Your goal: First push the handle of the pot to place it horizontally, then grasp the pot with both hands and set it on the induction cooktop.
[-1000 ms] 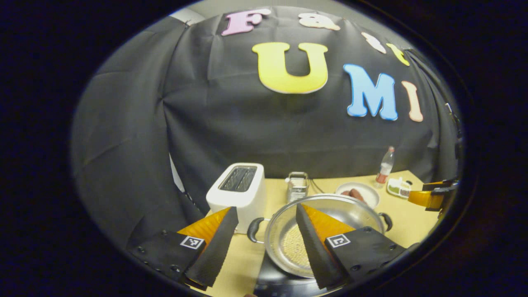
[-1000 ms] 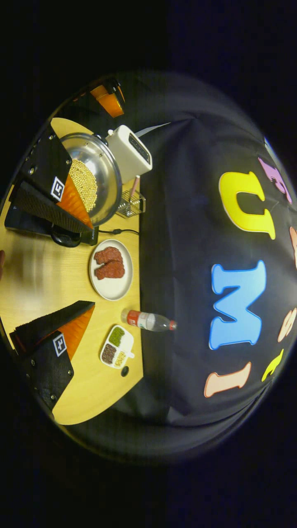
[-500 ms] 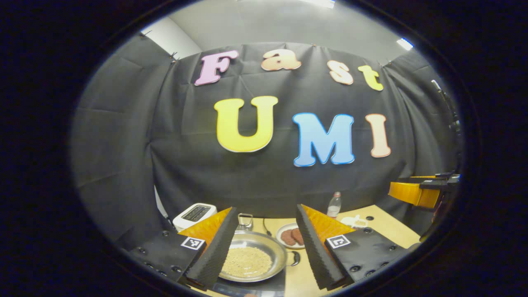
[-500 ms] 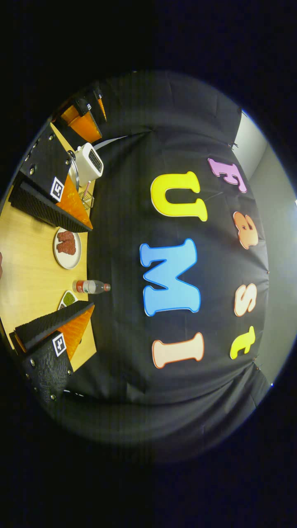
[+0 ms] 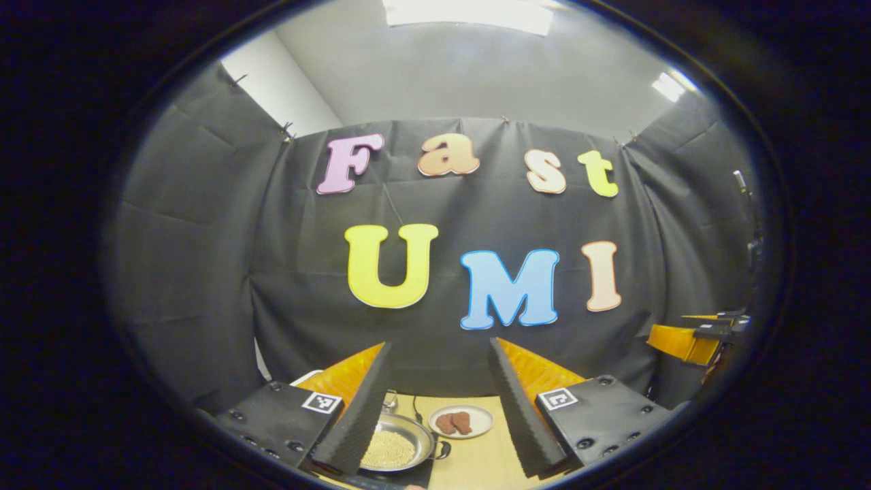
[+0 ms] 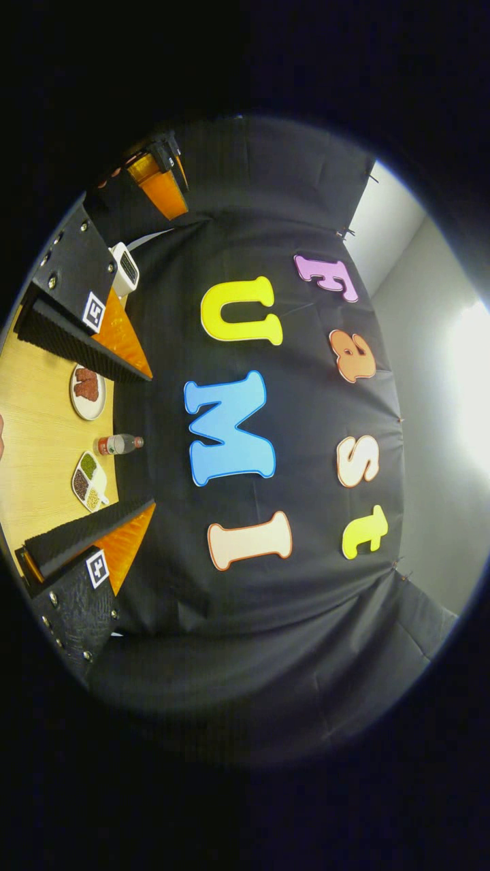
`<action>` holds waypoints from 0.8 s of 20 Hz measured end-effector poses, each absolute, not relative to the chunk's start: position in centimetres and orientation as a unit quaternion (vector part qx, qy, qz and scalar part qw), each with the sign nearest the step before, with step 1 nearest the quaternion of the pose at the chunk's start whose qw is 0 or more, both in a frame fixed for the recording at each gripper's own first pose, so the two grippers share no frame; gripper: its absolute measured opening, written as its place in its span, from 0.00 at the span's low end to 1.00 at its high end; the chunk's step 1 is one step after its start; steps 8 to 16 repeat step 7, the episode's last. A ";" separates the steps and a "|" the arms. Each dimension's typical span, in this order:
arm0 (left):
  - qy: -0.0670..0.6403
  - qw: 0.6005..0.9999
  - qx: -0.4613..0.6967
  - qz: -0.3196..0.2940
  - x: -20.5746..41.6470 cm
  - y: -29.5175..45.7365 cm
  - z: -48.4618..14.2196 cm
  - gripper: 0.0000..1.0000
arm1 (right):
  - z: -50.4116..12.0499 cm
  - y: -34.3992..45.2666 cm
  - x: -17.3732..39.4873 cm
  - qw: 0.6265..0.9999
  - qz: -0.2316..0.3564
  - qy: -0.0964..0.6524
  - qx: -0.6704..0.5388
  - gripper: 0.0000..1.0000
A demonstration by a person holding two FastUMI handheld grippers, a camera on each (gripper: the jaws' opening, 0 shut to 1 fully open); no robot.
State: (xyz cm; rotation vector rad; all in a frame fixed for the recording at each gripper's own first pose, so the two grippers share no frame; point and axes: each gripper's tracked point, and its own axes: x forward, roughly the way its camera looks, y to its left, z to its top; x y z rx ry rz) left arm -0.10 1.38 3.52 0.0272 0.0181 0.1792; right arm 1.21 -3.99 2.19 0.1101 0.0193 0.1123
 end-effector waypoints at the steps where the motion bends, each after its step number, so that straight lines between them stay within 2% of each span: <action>1: 0.010 0.995 0.017 0.095 -0.8 1.3 3.7 0.93 | 2.2 -4.1 0.9 0.996 0.063 0.012 0.058 1.00; 2: 0.014 0.995 0.018 0.099 -1.5 1.1 4.0 0.94 | 2.6 -4.1 0.6 0.996 0.071 0.012 0.059 0.95; 3: 0.015 0.995 0.019 0.101 -1.9 0.8 4.3 0.85 | 2.7 -4.0 0.3 0.995 0.078 0.011 0.059 1.00; 16: 0.016 0.994 0.005 0.105 -3.6 0.0 4.6 0.85 | 3.1 -3.7 -0.1 0.994 0.090 0.008 0.057 1.00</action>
